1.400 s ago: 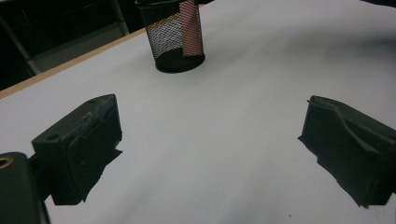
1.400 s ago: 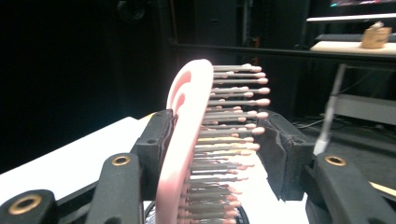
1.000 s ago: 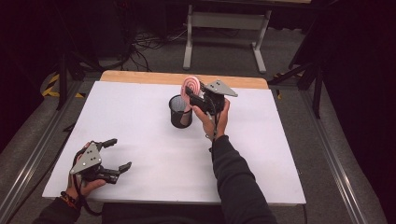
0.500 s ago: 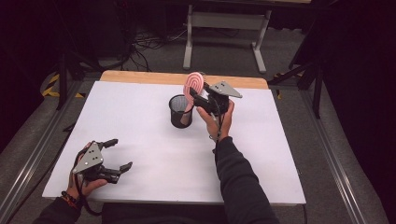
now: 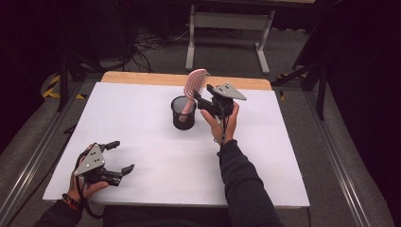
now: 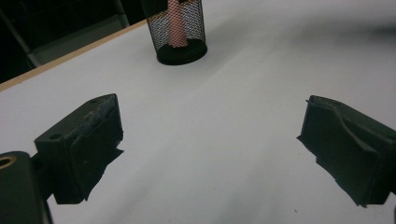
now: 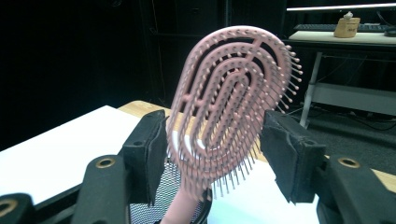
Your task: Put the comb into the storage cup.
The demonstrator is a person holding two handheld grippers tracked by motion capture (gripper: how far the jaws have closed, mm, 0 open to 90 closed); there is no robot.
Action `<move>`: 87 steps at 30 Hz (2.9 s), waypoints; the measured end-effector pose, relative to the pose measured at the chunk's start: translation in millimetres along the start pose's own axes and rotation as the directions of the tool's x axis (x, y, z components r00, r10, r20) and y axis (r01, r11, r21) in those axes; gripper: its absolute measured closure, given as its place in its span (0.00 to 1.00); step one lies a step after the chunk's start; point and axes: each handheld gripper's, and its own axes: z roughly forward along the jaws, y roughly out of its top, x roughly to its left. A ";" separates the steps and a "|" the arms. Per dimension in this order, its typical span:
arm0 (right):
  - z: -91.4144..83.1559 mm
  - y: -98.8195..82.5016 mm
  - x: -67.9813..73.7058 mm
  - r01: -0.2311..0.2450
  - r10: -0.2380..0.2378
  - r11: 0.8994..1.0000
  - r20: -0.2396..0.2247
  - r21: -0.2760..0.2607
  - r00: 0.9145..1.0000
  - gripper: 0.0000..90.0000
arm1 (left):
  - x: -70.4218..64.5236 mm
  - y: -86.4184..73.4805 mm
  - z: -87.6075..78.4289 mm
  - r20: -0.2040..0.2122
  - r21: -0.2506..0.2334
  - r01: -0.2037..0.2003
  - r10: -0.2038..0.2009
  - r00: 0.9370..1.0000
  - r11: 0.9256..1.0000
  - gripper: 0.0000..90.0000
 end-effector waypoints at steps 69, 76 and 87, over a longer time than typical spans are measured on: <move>-41.5 26.8 25.1 0.279 -0.276 0.958 0.048 -0.060 0.960 0.27 | -3.0 1.8 0.9 0.015 0.006 -0.024 0.024 1.000 1.000 0.07; -43.7 26.7 27.5 0.290 -0.286 0.956 0.077 -0.050 0.955 0.19 | -4.6 2.2 1.6 0.013 -0.001 -0.025 0.025 1.000 1.000 0.07; -51.0 27.7 26.9 0.296 -0.292 0.954 0.071 -0.049 0.954 0.09 | -4.0 1.8 2.8 0.014 0.004 -0.018 0.018 1.000 1.000 0.07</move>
